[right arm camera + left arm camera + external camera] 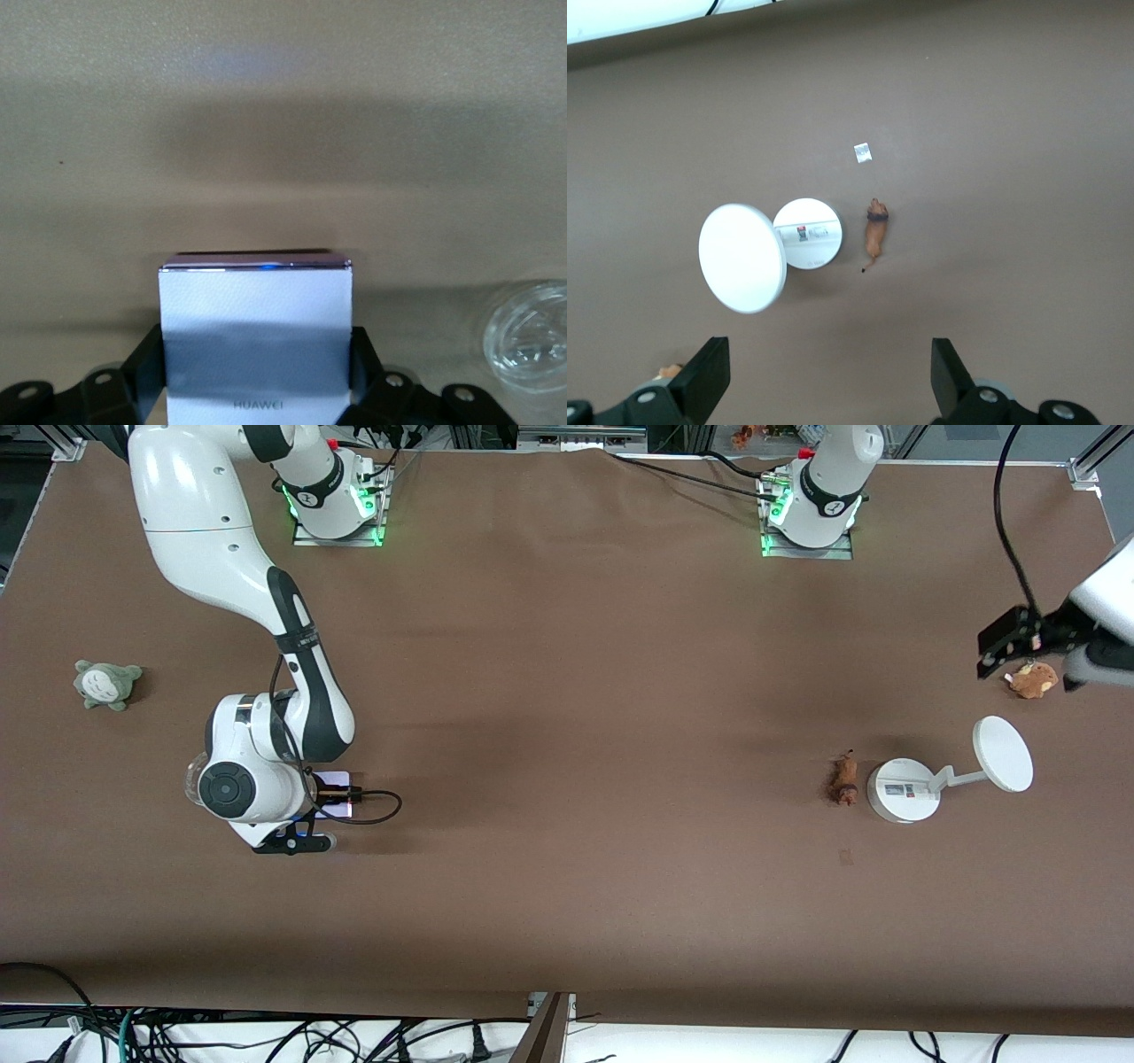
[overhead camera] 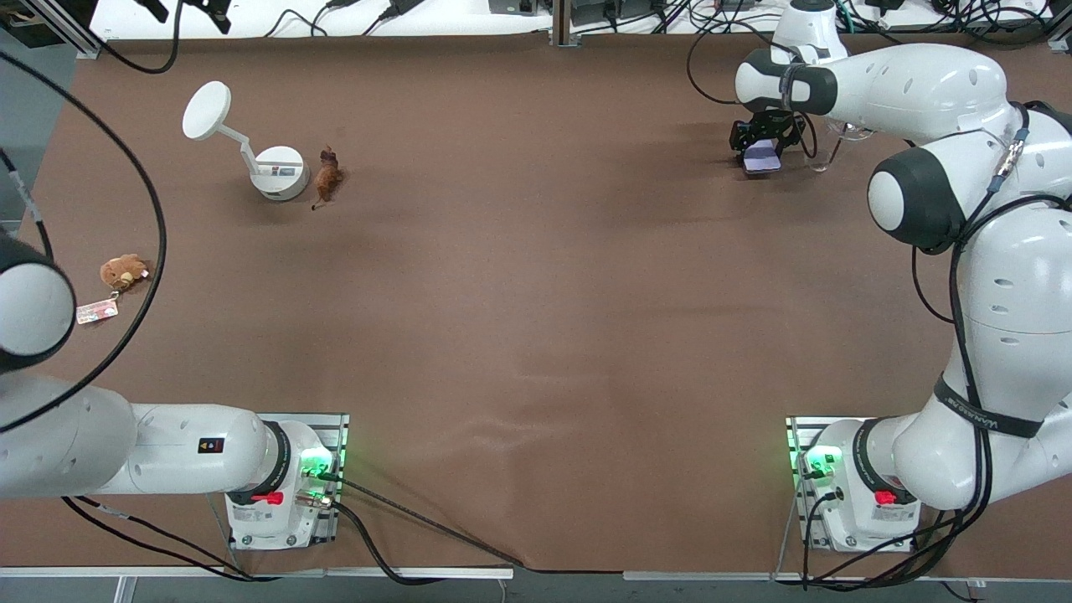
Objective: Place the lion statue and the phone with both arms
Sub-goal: 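Lower the phone beside the glass cup and open the right gripper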
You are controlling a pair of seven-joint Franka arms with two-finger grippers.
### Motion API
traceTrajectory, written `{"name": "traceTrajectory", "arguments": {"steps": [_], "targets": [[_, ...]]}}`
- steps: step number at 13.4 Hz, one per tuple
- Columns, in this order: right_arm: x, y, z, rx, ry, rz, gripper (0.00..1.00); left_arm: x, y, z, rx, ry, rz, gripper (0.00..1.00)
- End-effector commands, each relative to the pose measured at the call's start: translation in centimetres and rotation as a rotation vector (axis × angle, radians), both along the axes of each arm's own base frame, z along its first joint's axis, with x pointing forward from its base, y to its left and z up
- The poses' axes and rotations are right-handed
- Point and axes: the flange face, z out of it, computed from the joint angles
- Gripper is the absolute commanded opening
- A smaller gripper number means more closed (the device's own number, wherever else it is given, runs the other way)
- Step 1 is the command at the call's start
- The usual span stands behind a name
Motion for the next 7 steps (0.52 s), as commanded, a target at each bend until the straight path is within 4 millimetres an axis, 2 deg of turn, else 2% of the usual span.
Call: {"name": "traceTrajectory", "arguments": {"steps": [1,3,7], "targets": [[-0.1,-0.5,0.4,-0.006,0.0,0.014,1.0,-2.0,-0.9,-0.3,-0.017,0.02,-0.024,1.0],[0.2,-0.1,0.9,-0.004,-0.009,0.018,1.0,-1.9,-1.0,-0.4,-0.014,0.027,-0.053,1.0],[1.7,2.1,5.0,0.016,-0.08,0.049,1.0,-1.8,-0.6,-0.6,-0.007,0.042,-0.132,1.0]]}}
